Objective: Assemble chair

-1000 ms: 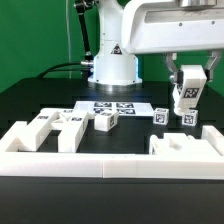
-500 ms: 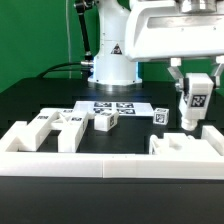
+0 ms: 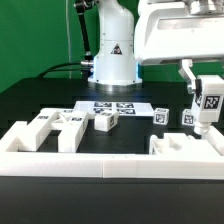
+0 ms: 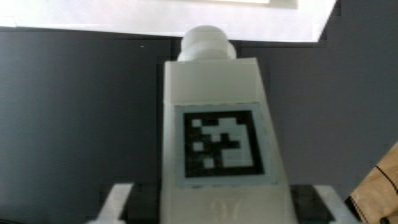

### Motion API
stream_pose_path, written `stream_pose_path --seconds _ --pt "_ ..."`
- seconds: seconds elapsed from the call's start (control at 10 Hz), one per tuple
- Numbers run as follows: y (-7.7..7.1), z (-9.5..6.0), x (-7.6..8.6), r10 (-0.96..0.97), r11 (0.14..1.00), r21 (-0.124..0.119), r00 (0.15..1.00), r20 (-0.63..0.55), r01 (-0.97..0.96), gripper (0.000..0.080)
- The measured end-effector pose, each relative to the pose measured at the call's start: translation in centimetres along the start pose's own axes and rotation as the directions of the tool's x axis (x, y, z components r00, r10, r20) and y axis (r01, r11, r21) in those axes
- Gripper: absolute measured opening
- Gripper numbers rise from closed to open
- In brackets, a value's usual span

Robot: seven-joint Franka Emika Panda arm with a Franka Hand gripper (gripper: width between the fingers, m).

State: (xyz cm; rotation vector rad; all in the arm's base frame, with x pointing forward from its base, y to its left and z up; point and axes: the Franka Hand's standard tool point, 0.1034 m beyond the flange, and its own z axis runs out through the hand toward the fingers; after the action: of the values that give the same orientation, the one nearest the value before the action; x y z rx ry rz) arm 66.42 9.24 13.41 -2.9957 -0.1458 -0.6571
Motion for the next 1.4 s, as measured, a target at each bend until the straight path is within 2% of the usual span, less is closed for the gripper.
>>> stream_pose_path --seconds 0.3,0.8,1.0,1.4 --pt "-1.4 1.0 -1.9 -0.007 1.0 0.004 0.999 -0.032 0.007 0.029" --pt "-1.5 1.4 -2.1 -0.012 1.0 0.003 0.999 -0.041 0.013 0.0291" --pt "-2.1 2.4 -3.3 -0.019 1.0 0.007 0.999 -0.038 0.019 0.0291" --pt "-2.4 3.0 -4.1 -0.024 1.0 0.008 0.999 -0.025 0.025 0.0291"
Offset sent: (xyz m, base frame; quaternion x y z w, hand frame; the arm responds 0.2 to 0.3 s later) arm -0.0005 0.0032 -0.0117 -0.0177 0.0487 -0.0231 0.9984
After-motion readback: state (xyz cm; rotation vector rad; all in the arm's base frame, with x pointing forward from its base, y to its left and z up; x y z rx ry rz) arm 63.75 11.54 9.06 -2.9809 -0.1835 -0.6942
